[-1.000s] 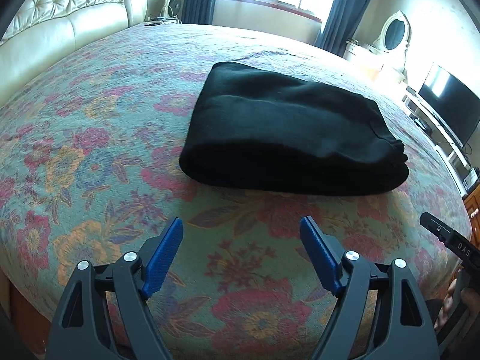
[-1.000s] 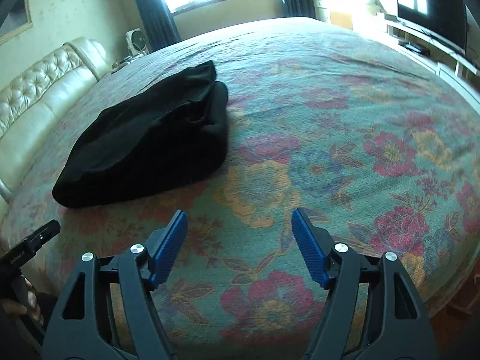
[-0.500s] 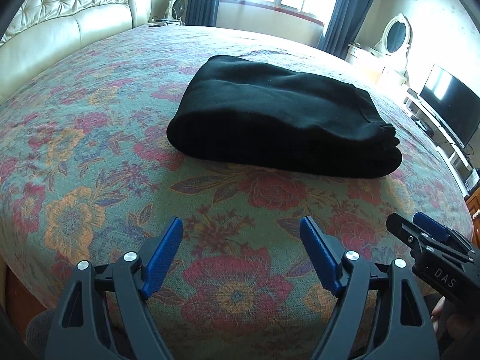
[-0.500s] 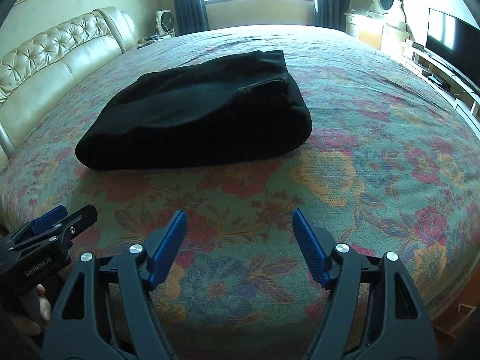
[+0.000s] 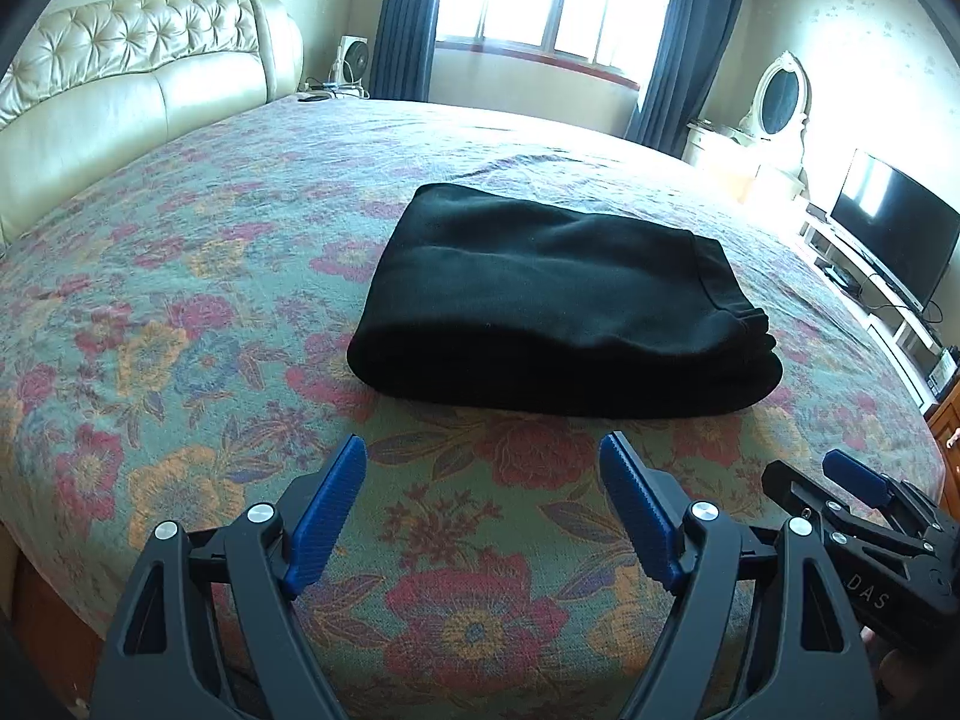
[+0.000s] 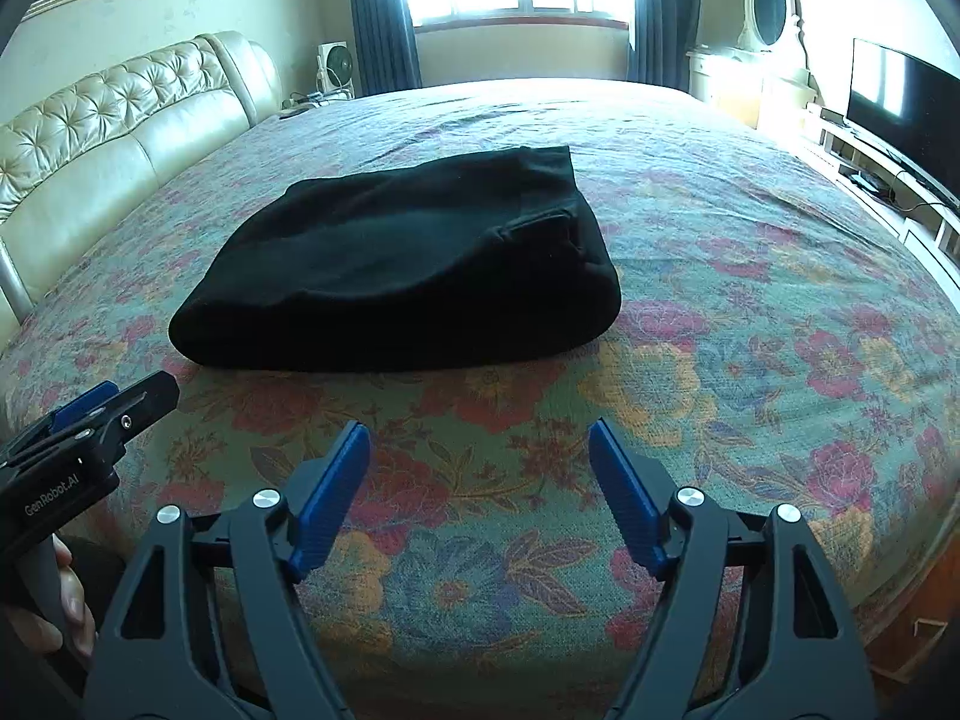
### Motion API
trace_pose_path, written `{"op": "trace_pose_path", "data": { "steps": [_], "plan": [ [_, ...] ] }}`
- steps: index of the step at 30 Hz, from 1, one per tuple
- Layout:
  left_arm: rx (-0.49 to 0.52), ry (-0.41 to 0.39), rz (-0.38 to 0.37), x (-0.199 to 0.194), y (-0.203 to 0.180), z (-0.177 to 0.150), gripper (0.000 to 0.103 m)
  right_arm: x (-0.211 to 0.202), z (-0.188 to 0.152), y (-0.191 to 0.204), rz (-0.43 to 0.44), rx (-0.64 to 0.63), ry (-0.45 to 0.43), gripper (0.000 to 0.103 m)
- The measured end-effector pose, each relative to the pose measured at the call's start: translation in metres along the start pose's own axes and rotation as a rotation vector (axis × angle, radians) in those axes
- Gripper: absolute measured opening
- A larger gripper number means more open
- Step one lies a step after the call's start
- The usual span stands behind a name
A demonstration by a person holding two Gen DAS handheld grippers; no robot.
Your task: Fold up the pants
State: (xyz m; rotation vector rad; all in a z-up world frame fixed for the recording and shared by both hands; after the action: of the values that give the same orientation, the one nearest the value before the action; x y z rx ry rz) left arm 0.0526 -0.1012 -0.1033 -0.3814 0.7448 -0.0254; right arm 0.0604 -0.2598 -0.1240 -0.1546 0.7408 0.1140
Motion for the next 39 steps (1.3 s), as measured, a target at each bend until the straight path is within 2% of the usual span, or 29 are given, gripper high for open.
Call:
{"op": "trace_pose_path", "data": {
  "steps": [39],
  "plan": [
    [0.007,0.032,0.032,0.0072,0.0045,-0.0056,0.079,0.0048,-0.0029,0.005,0.029,0.0,0.033,0.08]
  ]
}}
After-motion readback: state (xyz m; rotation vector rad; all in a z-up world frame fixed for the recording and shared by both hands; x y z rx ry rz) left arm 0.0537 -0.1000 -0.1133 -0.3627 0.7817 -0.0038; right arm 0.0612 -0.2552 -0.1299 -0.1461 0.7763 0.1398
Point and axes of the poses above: each gripper's, at about its wrist camera, not at the fingertips, and x roughly the way its jaws point, y to its left, z to its top, the point moved 8 cm from there along x, roughly the way its jaws point, and after that the axes turned 15 degrees about -x, right-handed, at the moved point
